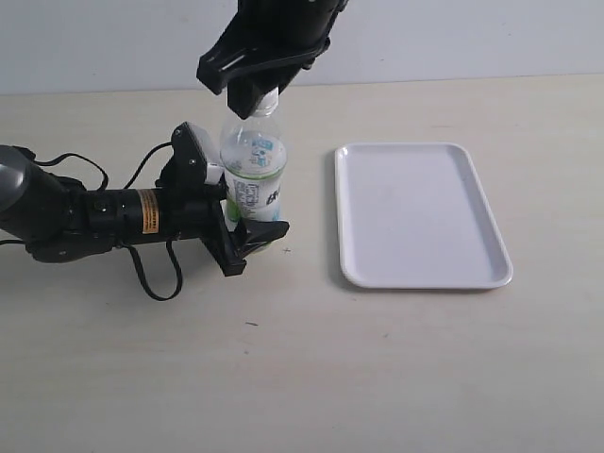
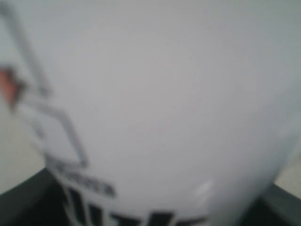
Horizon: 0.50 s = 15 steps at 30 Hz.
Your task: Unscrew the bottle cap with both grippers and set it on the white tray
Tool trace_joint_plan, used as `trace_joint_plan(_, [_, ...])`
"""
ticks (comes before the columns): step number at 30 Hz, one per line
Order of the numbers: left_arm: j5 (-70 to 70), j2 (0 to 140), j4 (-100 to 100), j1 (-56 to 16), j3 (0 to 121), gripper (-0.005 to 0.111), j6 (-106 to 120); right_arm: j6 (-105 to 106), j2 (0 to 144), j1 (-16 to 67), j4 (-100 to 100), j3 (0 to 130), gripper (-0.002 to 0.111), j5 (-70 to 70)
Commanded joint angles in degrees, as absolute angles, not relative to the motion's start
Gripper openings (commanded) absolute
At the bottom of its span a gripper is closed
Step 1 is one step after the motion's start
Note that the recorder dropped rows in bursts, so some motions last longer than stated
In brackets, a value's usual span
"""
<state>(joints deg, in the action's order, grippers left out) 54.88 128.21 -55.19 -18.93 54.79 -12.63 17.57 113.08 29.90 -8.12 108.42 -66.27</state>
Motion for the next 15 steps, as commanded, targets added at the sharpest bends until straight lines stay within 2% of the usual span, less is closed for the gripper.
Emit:
trace_joint_plan(1, [54.3, 127.7, -55.1, -19.0, 54.8, 0.000, -12.2, 34.9, 112.9, 30.0, -7.5, 108.4, 0.000, -65.9])
trace_joint_plan(5, [54.3, 127.7, -55.2, -19.0, 54.8, 0.000, -12.2, 51.3, 112.9, 30.0, -7.5, 108.4, 0.000, -66.3])
trace_joint_plan(15, [54.3, 127.7, -55.4, -19.0, 54.8, 0.000, -12.2, 74.2, 112.9, 30.0, -7.5, 108.4, 0.000, -66.3])
